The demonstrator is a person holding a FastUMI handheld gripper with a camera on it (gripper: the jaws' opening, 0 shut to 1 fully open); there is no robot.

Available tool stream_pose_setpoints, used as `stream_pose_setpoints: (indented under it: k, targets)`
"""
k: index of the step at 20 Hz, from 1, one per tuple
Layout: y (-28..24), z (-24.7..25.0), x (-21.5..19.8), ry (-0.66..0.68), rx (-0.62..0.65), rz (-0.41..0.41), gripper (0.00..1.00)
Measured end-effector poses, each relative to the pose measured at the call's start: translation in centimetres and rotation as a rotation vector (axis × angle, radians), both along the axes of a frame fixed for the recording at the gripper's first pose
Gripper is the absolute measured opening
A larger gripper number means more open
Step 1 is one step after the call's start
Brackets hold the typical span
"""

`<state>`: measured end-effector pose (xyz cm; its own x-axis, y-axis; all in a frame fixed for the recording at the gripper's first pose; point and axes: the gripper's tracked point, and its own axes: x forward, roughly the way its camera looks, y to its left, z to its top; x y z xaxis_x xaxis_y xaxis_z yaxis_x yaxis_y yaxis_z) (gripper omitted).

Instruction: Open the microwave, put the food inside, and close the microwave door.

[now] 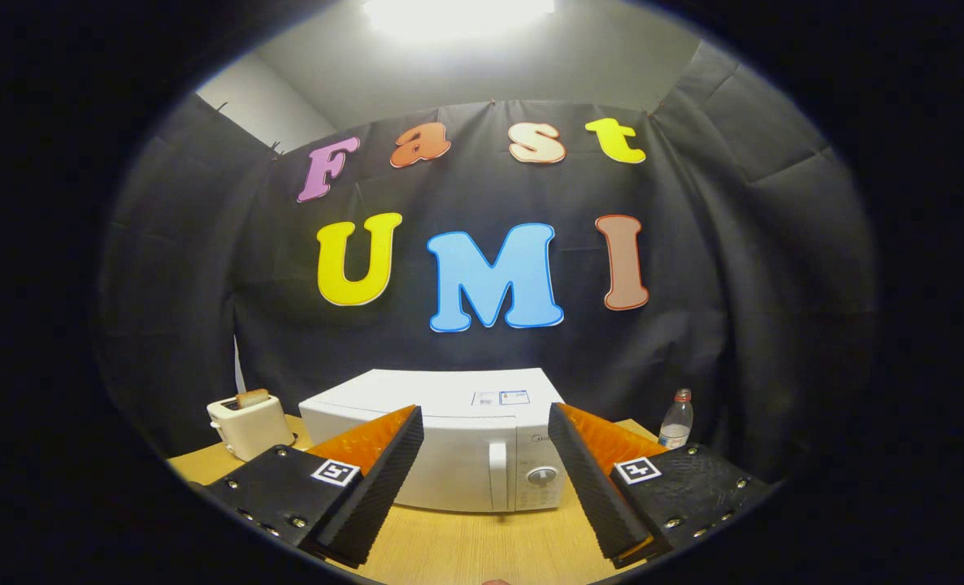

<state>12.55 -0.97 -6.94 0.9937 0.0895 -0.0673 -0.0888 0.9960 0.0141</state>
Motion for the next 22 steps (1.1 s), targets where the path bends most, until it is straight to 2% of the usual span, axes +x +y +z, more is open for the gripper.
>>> stream_pose_setpoints:
  k: [8, 20, 21, 22]
  targets:
    - [-0.6, -6.6, 5.6, 0.102, 0.011, -0.006, 0.98]
    - [-1.0, -15.5, 10.1, 0.264, -0.004, 0.003, 0.98]
    - [-0.8, -16.0, 10.4, 0.276, -0.002, 0.009, 0.91]
    - [-0.7, -16.6, 10.5, 0.29, 0.001, 0.01, 0.91]
